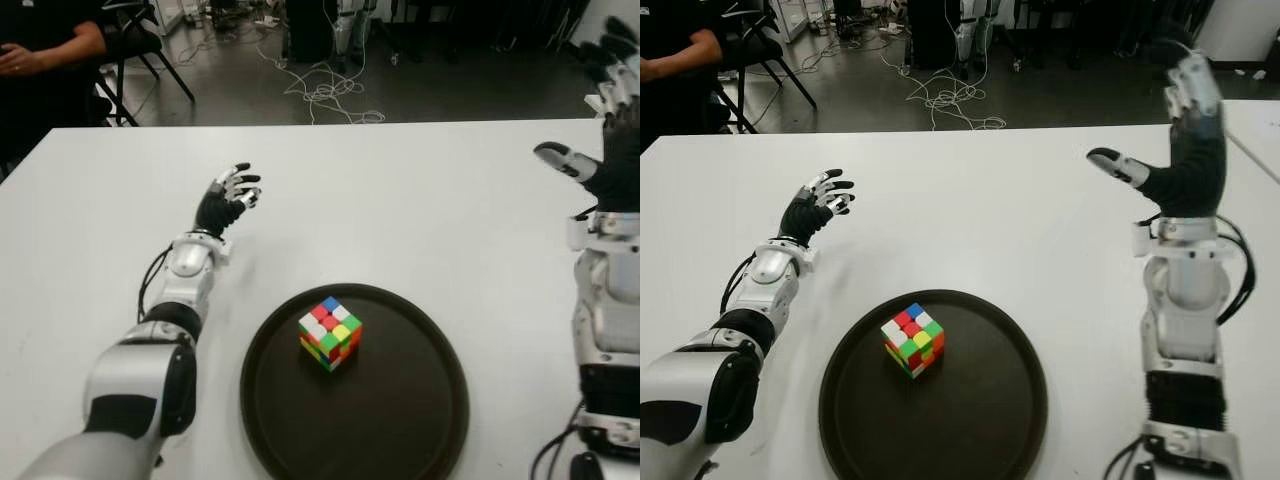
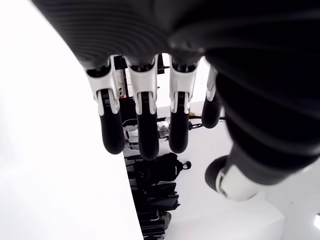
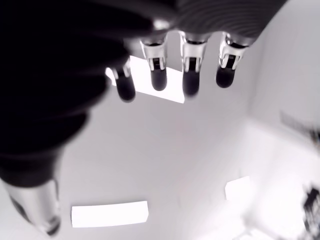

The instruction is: Pick up the Rubik's Cube and put it in the plate

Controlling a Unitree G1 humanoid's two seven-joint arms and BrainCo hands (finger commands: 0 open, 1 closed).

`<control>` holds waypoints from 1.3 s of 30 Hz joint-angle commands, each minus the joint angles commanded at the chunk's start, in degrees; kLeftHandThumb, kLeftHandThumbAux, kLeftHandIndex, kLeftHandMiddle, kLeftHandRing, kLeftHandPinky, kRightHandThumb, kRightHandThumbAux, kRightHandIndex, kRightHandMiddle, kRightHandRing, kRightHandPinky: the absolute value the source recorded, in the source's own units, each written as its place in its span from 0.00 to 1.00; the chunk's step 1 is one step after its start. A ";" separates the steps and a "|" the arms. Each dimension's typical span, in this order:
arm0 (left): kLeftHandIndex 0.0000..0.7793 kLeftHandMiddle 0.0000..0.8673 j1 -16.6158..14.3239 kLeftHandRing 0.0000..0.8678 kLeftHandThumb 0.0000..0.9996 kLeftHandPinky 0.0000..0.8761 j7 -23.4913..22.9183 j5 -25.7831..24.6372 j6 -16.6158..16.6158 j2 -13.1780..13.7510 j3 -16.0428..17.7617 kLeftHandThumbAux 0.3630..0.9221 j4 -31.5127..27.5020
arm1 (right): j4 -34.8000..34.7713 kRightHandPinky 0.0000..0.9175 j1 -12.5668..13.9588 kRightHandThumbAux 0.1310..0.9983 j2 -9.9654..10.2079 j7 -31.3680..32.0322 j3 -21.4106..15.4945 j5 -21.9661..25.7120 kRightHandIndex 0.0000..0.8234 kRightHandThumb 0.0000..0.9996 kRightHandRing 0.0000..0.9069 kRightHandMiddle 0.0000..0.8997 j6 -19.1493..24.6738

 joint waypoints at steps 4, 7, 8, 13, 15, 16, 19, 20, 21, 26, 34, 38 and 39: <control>0.22 0.30 0.06 0.31 0.12 0.34 0.06 0.02 -0.02 0.00 -0.12 0.60 0.00 | 12.60 0.24 -2.38 0.72 2.35 -3.35 1.34 -3.29 0.32 0.00 0.27 0.33 -5.43; 0.21 0.30 0.07 0.30 0.12 0.34 -0.17 -0.15 0.22 0.02 -0.10 0.59 0.01 | 31.63 0.26 -5.57 0.72 3.54 -5.10 2.83 -5.46 0.32 0.03 0.29 0.34 -8.15; 0.21 0.30 0.06 0.30 0.12 0.34 -0.23 -0.19 0.27 0.03 -0.08 0.59 0.02 | 36.33 0.27 -6.16 0.72 3.57 -5.38 3.15 -5.93 0.31 0.03 0.30 0.34 -8.36; 0.21 0.29 0.06 0.31 0.11 0.34 -0.50 -0.43 0.17 -0.13 0.02 0.59 -0.09 | 47.48 0.30 -8.05 0.73 3.60 -6.59 5.20 -8.46 0.26 0.09 0.29 0.32 -7.59; 0.21 0.30 0.03 0.31 0.11 0.34 -0.52 -0.49 0.22 -0.17 0.04 0.60 -0.12 | 48.24 0.31 -8.84 0.73 3.08 -6.56 5.56 -8.93 0.25 0.10 0.29 0.30 -7.57; 0.21 0.30 0.02 0.31 0.11 0.34 -0.51 -0.51 0.24 -0.19 0.05 0.60 -0.13 | 48.64 0.31 -9.16 0.73 2.80 -6.56 5.62 -9.04 0.24 0.10 0.29 0.30 -7.73; 0.21 0.30 0.09 0.31 0.12 0.34 -0.61 -0.76 0.35 -0.29 0.24 0.61 -0.13 | 49.78 0.31 -10.00 0.74 0.69 -6.43 5.96 -9.75 0.23 0.11 0.29 0.29 -7.73; 0.21 0.30 0.11 0.31 0.13 0.34 -0.62 -0.81 0.38 -0.31 0.28 0.61 -0.12 | 50.22 0.31 -10.27 0.74 0.25 -6.66 6.20 -10.12 0.23 0.11 0.29 0.28 -7.86; 0.22 0.30 0.12 0.31 0.13 0.35 -0.63 -0.84 0.40 -0.32 0.30 0.61 -0.11 | 50.75 0.31 -10.53 0.74 0.05 -6.93 6.38 -10.37 0.22 0.11 0.29 0.28 -8.13; 0.22 0.30 0.14 0.32 0.14 0.35 -0.53 -0.82 0.43 -0.30 0.25 0.61 -0.11 | 53.22 0.31 -11.33 0.74 -0.83 -9.39 7.81 -12.33 0.21 0.11 0.28 0.27 -10.46; 0.23 0.30 0.26 0.31 0.13 0.35 -0.03 -0.60 0.29 -0.30 0.10 0.58 -0.24 | 54.57 0.28 -11.84 0.75 -2.56 -12.40 9.36 -13.89 0.19 0.10 0.26 0.24 -12.22; 0.23 0.30 0.37 0.30 0.12 0.34 0.07 -0.45 0.04 -0.24 -0.05 0.57 -0.29 | 54.46 0.27 -11.80 0.76 -2.97 -12.33 9.43 -13.56 0.16 0.09 0.24 0.22 -12.16; 0.23 0.30 0.39 0.30 0.12 0.34 0.09 -0.35 0.03 -0.19 -0.14 0.58 -0.28 | 54.47 0.26 -11.81 0.75 -3.05 -12.16 9.18 -13.15 0.15 0.08 0.23 0.22 -11.90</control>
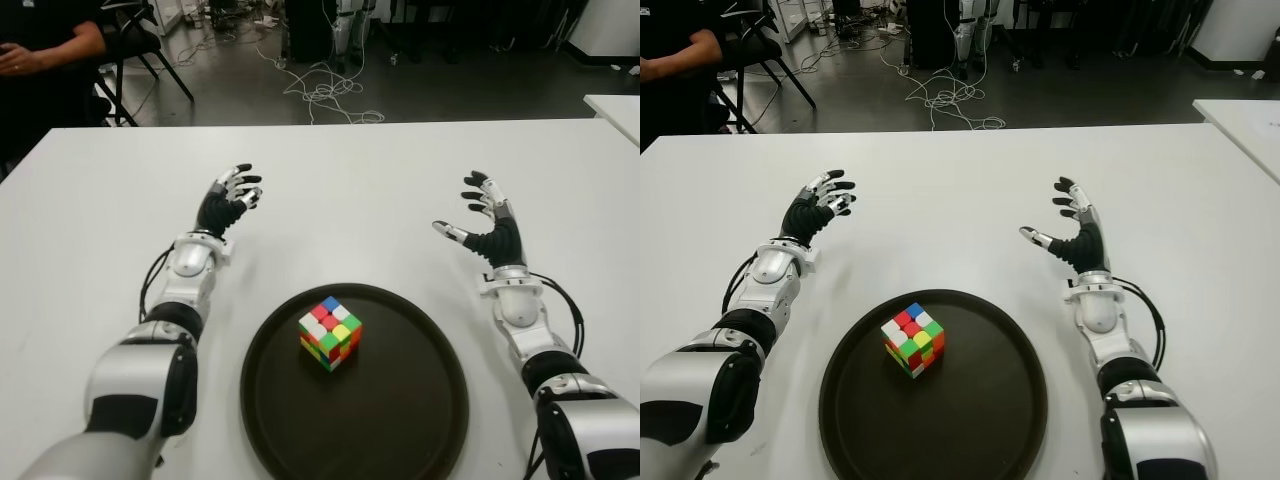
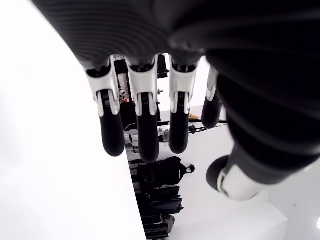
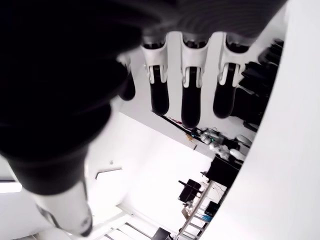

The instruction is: Pick up the Rubik's Cube and put it in the plate

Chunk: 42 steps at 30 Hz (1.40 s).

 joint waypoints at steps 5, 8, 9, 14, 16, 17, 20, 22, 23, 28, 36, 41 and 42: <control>0.23 0.30 -0.02 0.30 0.11 0.33 -0.03 0.11 0.18 0.13 -0.13 0.58 0.08 | 0.39 0.24 -0.36 0.73 -0.07 0.29 -1.28 1.85 0.13 0.08 0.21 0.20 1.54; 0.23 0.30 0.00 0.30 0.11 0.33 -0.03 0.12 0.12 0.16 -0.17 0.58 0.10 | 0.83 0.23 -0.74 0.71 -0.28 0.66 -1.85 2.81 0.14 0.08 0.21 0.21 2.40; 0.23 0.30 0.03 0.30 0.11 0.33 -0.15 0.11 -0.06 0.17 -0.18 0.58 0.10 | 0.85 0.21 -0.84 0.71 -0.18 0.76 -2.10 3.25 0.14 0.08 0.21 0.20 2.69; 0.23 0.30 0.08 0.30 0.11 0.34 -0.62 -0.11 -0.39 0.22 -0.08 0.58 0.11 | 0.95 0.23 -1.18 0.71 0.12 1.12 -2.73 4.57 0.15 0.07 0.22 0.22 3.28; 0.23 0.30 0.07 0.30 0.11 0.34 -0.67 -0.17 -0.35 0.22 -0.04 0.59 0.12 | 1.06 0.23 -1.28 0.70 0.19 1.37 -2.92 4.92 0.15 0.07 0.23 0.23 3.38; 0.23 0.30 0.05 0.30 0.11 0.34 -0.67 -0.18 -0.33 0.21 -0.04 0.59 0.13 | 1.12 0.23 -1.32 0.70 0.23 1.52 -2.99 5.06 0.15 0.07 0.22 0.23 3.42; 0.23 0.30 0.00 0.30 0.11 0.34 -0.64 -0.12 -0.16 0.23 -0.10 0.61 0.15 | 1.32 0.21 -1.45 0.69 0.41 2.27 -3.29 5.76 0.14 0.07 0.22 0.22 3.58; 0.22 0.30 -0.02 0.30 0.11 0.35 -0.75 -0.10 -0.04 0.24 -0.13 0.63 0.16 | 1.57 0.19 -1.60 0.69 0.75 3.51 -3.79 6.83 0.15 0.06 0.21 0.22 3.93; 0.22 0.30 -0.02 0.30 0.11 0.35 -0.78 -0.10 -0.01 0.25 -0.14 0.63 0.16 | 1.63 0.19 -1.64 0.69 0.82 3.87 -3.91 7.16 0.15 0.06 0.21 0.22 4.03; 0.22 0.30 -0.06 0.30 0.11 0.36 -1.19 -0.33 0.25 0.20 0.03 0.63 0.18 | 1.90 0.19 -1.87 0.69 1.44 7.09 -5.29 9.85 0.16 0.04 0.21 0.23 5.13; 0.20 0.28 -0.13 0.29 0.11 0.33 -1.91 -0.68 0.91 -0.01 0.41 0.66 0.15 | 1.85 0.35 -3.58 0.72 3.49 17.67 -12.02 20.37 0.17 0.01 0.29 0.26 15.61; 0.20 0.28 -0.42 0.28 0.09 0.32 -1.97 -0.39 2.53 0.12 0.18 0.67 0.27 | 2.13 0.39 -4.97 0.73 3.50 16.68 -14.16 22.76 0.17 0.00 0.33 0.28 22.06; 0.21 0.28 -0.46 0.28 0.09 0.32 -1.98 -0.34 2.74 0.15 0.13 0.67 0.27 | 2.15 0.39 -5.13 0.73 3.49 16.53 -14.50 23.10 0.17 0.00 0.33 0.28 22.84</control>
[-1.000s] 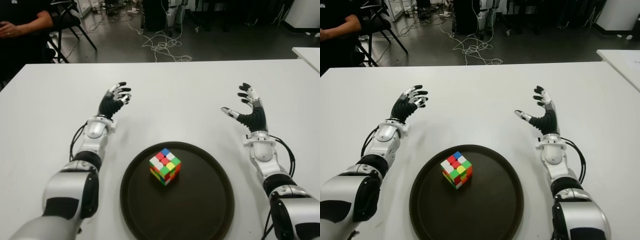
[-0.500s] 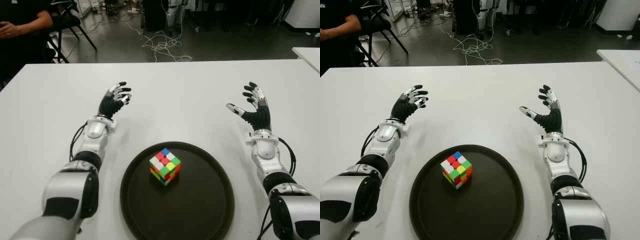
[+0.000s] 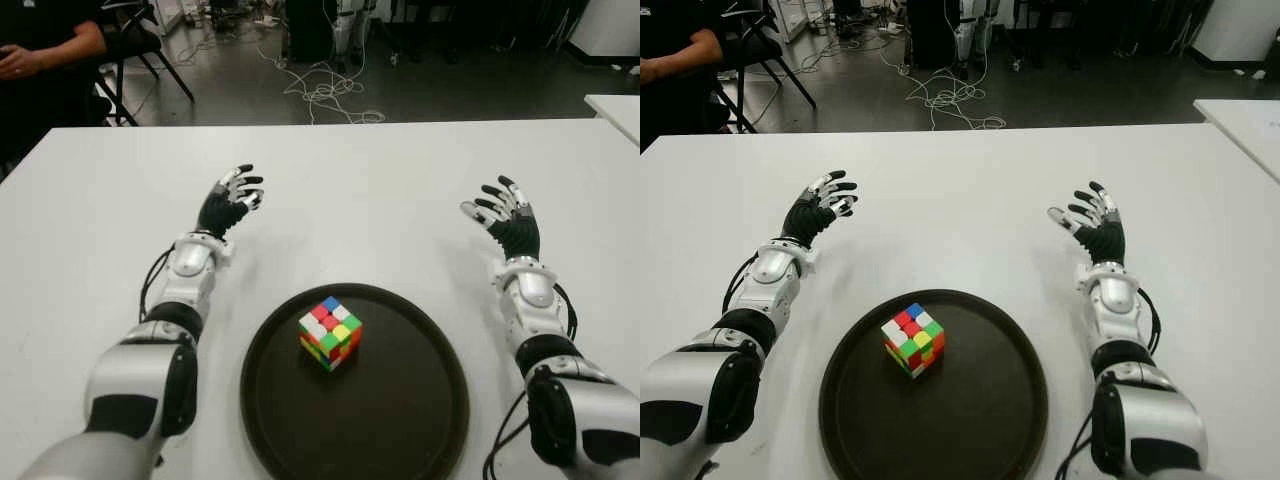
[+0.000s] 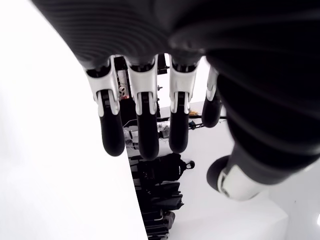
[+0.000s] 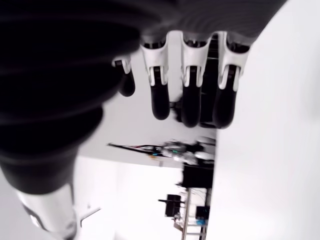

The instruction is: Pick up the Rubik's Cube and put it in the plate

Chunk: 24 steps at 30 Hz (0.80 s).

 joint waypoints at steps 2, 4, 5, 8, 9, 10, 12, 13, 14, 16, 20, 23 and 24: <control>0.21 0.28 -0.05 0.29 0.09 0.32 0.02 0.10 0.29 0.03 -0.10 0.67 -0.05 | -0.13 0.39 -0.16 0.73 0.03 -0.16 -0.55 0.51 0.17 0.00 0.33 0.28 0.98; 0.21 0.28 -0.12 0.28 0.09 0.32 -0.10 0.14 0.66 0.07 -0.17 0.68 -0.08 | -0.35 0.38 -0.19 0.74 0.22 -0.42 -1.05 0.84 0.18 0.00 0.34 0.28 1.25; 0.21 0.28 -0.17 0.28 0.08 0.32 -0.24 0.13 0.94 0.09 -0.17 0.68 -0.08 | -0.40 0.38 -0.15 0.74 0.27 -0.66 -1.13 0.77 0.18 0.00 0.34 0.28 1.03; 0.21 0.28 -0.22 0.28 0.07 0.31 -0.48 0.08 1.42 0.10 -0.16 0.69 -0.10 | -0.45 0.36 -0.02 0.74 0.30 -0.99 -1.10 0.52 0.19 0.00 0.33 0.29 0.56; 0.21 0.28 -0.25 0.28 0.07 0.31 -0.59 0.01 1.69 0.09 -0.11 0.70 -0.10 | -0.46 0.36 0.11 0.74 0.26 -1.04 -0.92 0.22 0.19 0.00 0.33 0.29 0.08; 0.21 0.27 -0.27 0.28 0.07 0.31 -0.66 -0.04 1.89 0.07 -0.08 0.70 -0.11 | -0.46 0.35 0.20 0.74 0.23 -1.08 -0.78 0.00 0.19 0.00 0.32 0.29 -0.27; 0.21 0.27 -0.34 0.28 0.06 0.31 -0.95 -0.25 2.35 0.03 0.07 0.70 -0.13 | -0.45 0.35 0.41 0.74 0.10 -1.29 -0.23 -0.75 0.19 0.00 0.32 0.28 -1.14; 0.21 0.27 -0.37 0.28 0.05 0.31 -1.05 -0.32 2.52 -0.01 0.12 0.70 -0.15 | -0.44 0.34 0.58 0.74 -0.06 -1.62 0.34 -1.54 0.19 0.01 0.32 0.28 -1.78; 0.22 0.27 -0.39 0.28 0.05 0.31 -1.11 -0.35 2.63 -0.03 0.15 0.70 -0.17 | -0.42 0.34 0.69 0.74 -0.18 -1.86 0.75 -2.10 0.19 0.01 0.31 0.28 -2.24; 0.22 0.27 -0.41 0.28 0.04 0.32 -1.10 -0.31 2.77 -0.07 0.12 0.68 -0.21 | -0.32 0.33 0.85 0.74 -0.40 -2.35 1.47 -3.13 0.19 0.03 0.30 0.27 -2.92; 0.22 0.27 -0.51 0.28 0.03 0.32 -0.87 -0.01 3.03 -0.09 -0.12 0.67 -0.24 | -0.15 0.31 0.99 0.75 -0.75 -3.09 2.54 -4.74 0.18 0.04 0.29 0.27 -3.59; 0.22 0.27 -0.57 0.29 0.03 0.33 -0.73 0.11 3.19 -0.11 -0.24 0.66 -0.24 | -0.09 0.31 1.02 0.76 -0.88 -3.35 2.94 -5.35 0.18 0.04 0.28 0.26 -3.79; 0.22 0.27 -0.59 0.29 0.03 0.33 -0.69 0.12 3.22 -0.13 -0.25 0.66 -0.23 | -0.05 0.31 0.99 0.76 -0.91 -3.39 2.98 -5.38 0.18 0.04 0.28 0.26 -3.79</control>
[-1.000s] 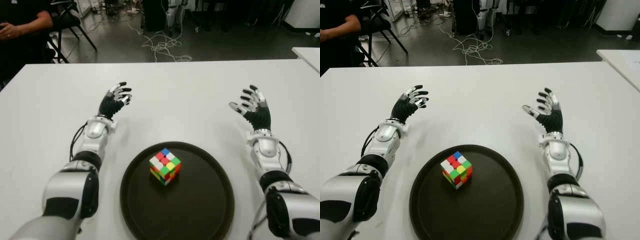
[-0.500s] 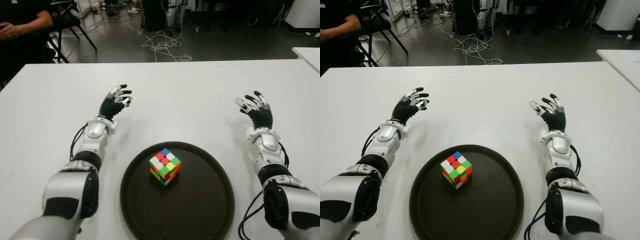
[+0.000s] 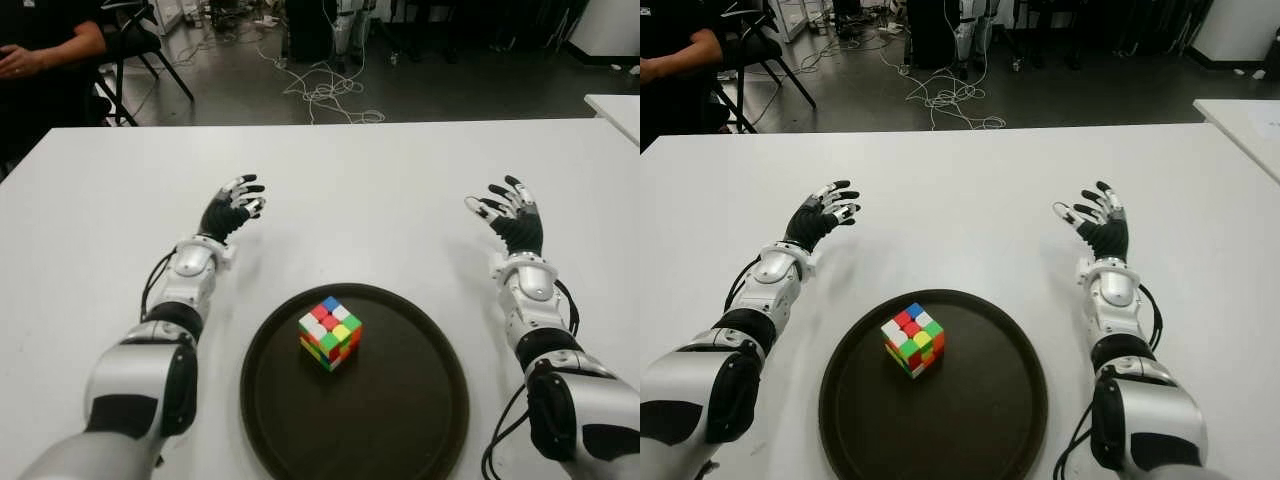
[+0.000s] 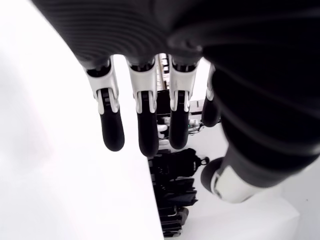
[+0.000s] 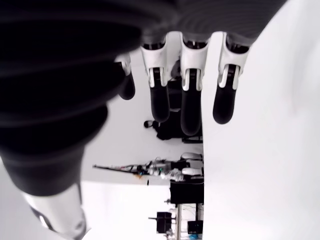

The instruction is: Pick up the Rubik's Cube and put it in the plate

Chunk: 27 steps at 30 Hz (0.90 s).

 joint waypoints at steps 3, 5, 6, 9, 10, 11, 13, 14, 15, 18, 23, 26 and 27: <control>0.23 0.27 0.00 0.29 0.03 0.33 0.38 0.13 -0.18 -0.03 -0.11 0.67 0.00 | -0.03 0.32 0.00 0.76 -0.02 -0.19 0.26 -0.28 0.17 0.04 0.28 0.26 0.06; 0.23 0.28 0.00 0.29 0.03 0.33 0.59 0.19 -0.25 -0.04 -0.17 0.67 0.01 | -0.07 0.33 0.01 0.77 -0.02 -0.28 0.38 -0.46 0.17 0.04 0.28 0.25 0.12; 0.23 0.28 0.00 0.29 0.04 0.32 0.70 0.18 -0.25 -0.06 -0.18 0.67 0.03 | -0.13 0.33 0.03 0.77 -0.03 -0.35 0.50 -0.62 0.17 0.04 0.28 0.25 0.19; 0.23 0.28 -0.05 0.29 0.05 0.33 0.80 0.06 -0.18 -0.10 -0.13 0.66 0.08 | -0.28 0.32 0.06 0.78 0.01 -0.52 0.72 -0.86 0.16 0.04 0.28 0.25 0.23; 0.23 0.28 -0.06 0.29 0.06 0.33 0.73 0.00 -0.16 -0.12 -0.11 0.66 0.09 | -0.29 0.32 0.07 0.78 0.01 -0.53 0.75 -0.90 0.16 0.04 0.28 0.25 0.17; 0.23 0.28 -0.07 0.29 0.06 0.33 0.68 -0.04 -0.16 -0.14 -0.10 0.64 0.09 | -0.30 0.32 0.08 0.78 0.01 -0.54 0.76 -0.94 0.16 0.05 0.28 0.25 0.13; 0.23 0.28 -0.08 0.29 0.05 0.33 0.58 -0.09 -0.18 -0.16 -0.08 0.63 0.09 | -0.30 0.32 0.11 0.79 0.00 -0.52 0.78 -0.99 0.16 0.05 0.28 0.25 0.02; 0.23 0.28 -0.08 0.29 0.05 0.33 0.50 -0.13 -0.22 -0.18 -0.05 0.63 0.09 | -0.31 0.33 0.13 0.79 0.01 -0.49 0.80 -1.04 0.16 0.06 0.28 0.25 -0.08; 0.23 0.28 -0.08 0.29 0.05 0.33 0.45 -0.16 -0.24 -0.19 -0.03 0.63 0.09 | -0.32 0.33 0.14 0.79 0.02 -0.48 0.82 -1.06 0.16 0.06 0.28 0.25 -0.15; 0.24 0.28 -0.01 0.29 0.05 0.32 0.26 -0.26 -0.62 -0.22 0.05 0.62 0.03 | -0.38 0.34 0.25 0.79 0.14 -0.38 0.98 -1.22 0.16 0.07 0.29 0.25 -0.54; 0.23 0.28 0.08 0.28 0.03 0.31 0.00 -0.40 -0.96 -0.27 0.14 0.63 -0.04 | -0.55 0.34 0.49 0.80 0.37 -0.58 1.35 -1.45 0.15 0.05 0.29 0.25 -1.22; 0.23 0.27 0.11 0.28 0.03 0.32 0.13 -0.32 -0.94 -0.27 0.07 0.65 -0.04 | -1.03 0.34 0.94 0.81 0.82 -1.29 1.79 -1.78 0.16 0.04 0.29 0.25 -2.14; 0.23 0.27 0.12 0.28 0.03 0.32 0.20 -0.29 -0.92 -0.27 0.04 0.65 -0.04 | -1.24 0.34 1.12 0.81 0.97 -1.54 1.94 -1.89 0.16 0.03 0.29 0.25 -2.50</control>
